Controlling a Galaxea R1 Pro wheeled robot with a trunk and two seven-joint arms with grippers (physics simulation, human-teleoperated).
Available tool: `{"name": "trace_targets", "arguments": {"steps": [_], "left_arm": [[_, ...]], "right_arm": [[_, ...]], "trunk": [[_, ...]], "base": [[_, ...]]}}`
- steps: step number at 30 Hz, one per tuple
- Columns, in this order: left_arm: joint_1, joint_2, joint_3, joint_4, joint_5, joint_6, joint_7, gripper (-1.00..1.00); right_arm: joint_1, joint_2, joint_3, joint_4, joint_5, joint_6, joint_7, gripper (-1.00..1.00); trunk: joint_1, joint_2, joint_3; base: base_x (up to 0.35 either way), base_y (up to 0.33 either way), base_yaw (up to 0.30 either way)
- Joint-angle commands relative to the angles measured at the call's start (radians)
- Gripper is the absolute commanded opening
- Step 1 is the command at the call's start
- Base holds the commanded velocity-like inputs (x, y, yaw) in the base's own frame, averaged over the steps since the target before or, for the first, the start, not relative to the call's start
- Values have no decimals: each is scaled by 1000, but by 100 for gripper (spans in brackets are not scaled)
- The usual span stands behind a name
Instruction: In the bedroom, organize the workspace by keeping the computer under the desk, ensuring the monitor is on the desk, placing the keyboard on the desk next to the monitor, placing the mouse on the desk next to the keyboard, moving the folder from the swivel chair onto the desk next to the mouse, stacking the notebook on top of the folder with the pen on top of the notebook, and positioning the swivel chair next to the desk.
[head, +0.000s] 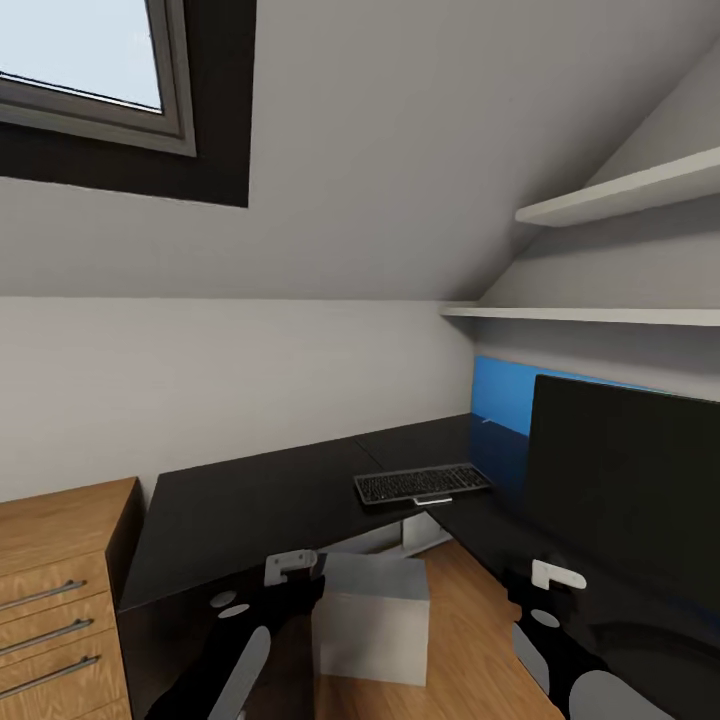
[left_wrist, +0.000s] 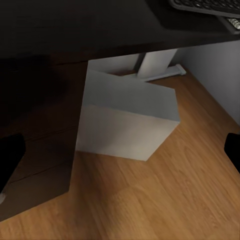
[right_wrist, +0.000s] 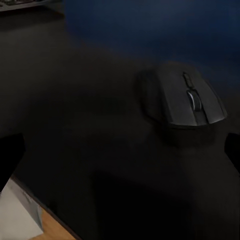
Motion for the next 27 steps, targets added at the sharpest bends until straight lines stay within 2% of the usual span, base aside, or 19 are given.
{"name": "trace_targets", "arguments": {"steps": [1,27], "left_arm": [[-1,0,-1,-1,11,2,9,100],[-1,0,-1,-1,11,2,9,100]], "right_arm": [[-1,0,0,1,-9,-7,1,100],[-1,1,1,1,-9,-8,0,100]], "trunk": [[0,-1,-1],[0,-1,-1]], "base": [[49,0,0],[5,0,0]]}}
